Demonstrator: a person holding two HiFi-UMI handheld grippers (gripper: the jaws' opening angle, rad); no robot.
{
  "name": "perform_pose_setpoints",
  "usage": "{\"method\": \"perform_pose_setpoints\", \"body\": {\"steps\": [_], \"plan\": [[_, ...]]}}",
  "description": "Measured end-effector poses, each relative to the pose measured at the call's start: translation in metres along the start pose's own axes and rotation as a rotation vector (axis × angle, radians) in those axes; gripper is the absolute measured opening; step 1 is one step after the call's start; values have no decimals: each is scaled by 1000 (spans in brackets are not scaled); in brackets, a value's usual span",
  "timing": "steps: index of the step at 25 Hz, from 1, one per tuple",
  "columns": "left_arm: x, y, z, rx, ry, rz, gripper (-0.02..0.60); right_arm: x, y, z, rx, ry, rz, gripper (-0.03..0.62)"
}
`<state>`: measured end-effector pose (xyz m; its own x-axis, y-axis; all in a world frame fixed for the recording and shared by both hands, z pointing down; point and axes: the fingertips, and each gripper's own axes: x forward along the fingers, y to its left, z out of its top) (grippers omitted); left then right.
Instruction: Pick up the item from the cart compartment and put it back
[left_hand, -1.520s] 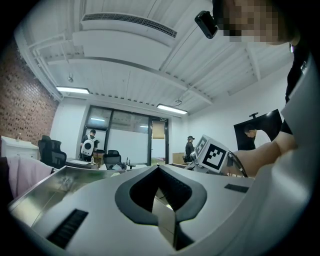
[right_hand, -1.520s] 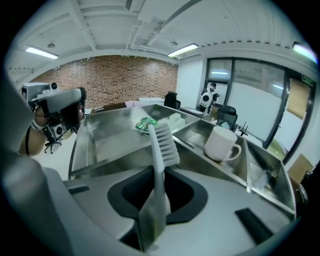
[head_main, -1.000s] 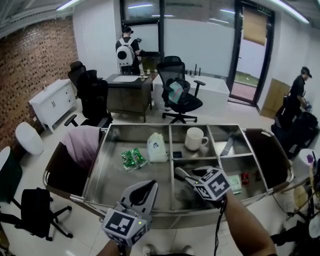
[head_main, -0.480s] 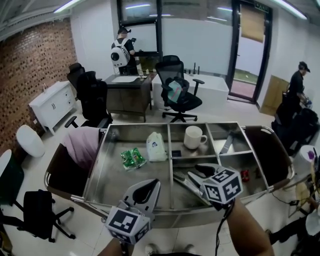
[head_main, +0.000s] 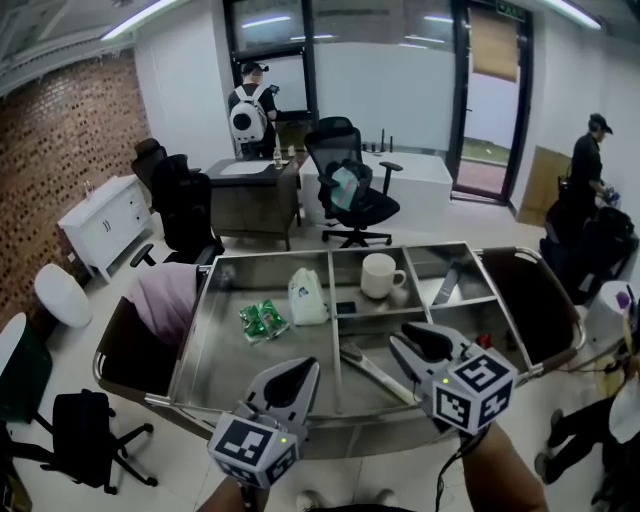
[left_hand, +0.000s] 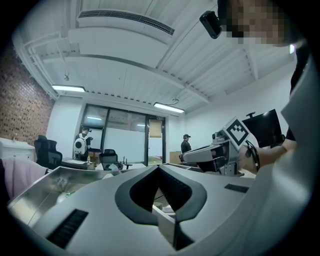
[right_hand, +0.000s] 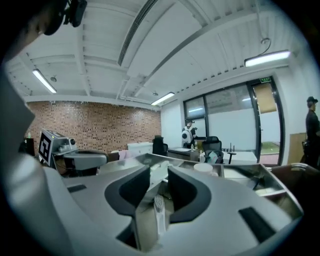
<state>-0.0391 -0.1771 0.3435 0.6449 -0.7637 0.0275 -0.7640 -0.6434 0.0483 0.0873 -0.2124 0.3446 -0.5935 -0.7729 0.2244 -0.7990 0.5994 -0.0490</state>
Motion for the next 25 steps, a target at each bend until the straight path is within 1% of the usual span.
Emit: {"method": "perform_pose_setpoints", "body": {"steps": [3,5,8,9,10,11,15,18,20,23,25], "plan": [[-1,-10,2,0,-10,-13,0,-22,5,8,16,-49,-5,132],[-3,-15,0,2,-6,-20,0,-35,8,6,29,-69,-16,104],[-7,-22,-10,-1,4,-28,0,-52,12,-11,50,-58,-32,55],[-8,-24,-14,-2,9,-28,0,-57,13,-19,59,-48,-37,53],[-10,-27,-17,-3,15,-29,0,-62,13,-27,69,-40,-42,27],[-12,-29,-20,-5,21,-28,0,-65,12,-33,82,-35,-47,17],[-20,-34,-29,-15,48,-20,0,-73,10,-49,126,-23,-48,17],[-24,-36,-29,-17,48,-15,0,-76,12,-52,119,-15,-43,17],[-26,-35,-30,-24,48,-9,0,-75,17,-53,118,-20,-23,15],[-28,-34,-31,-28,49,-3,0,-72,23,-54,160,-44,21,15],[-29,-34,-32,-25,52,-2,0,-72,24,-55,184,-53,26,15]]}}
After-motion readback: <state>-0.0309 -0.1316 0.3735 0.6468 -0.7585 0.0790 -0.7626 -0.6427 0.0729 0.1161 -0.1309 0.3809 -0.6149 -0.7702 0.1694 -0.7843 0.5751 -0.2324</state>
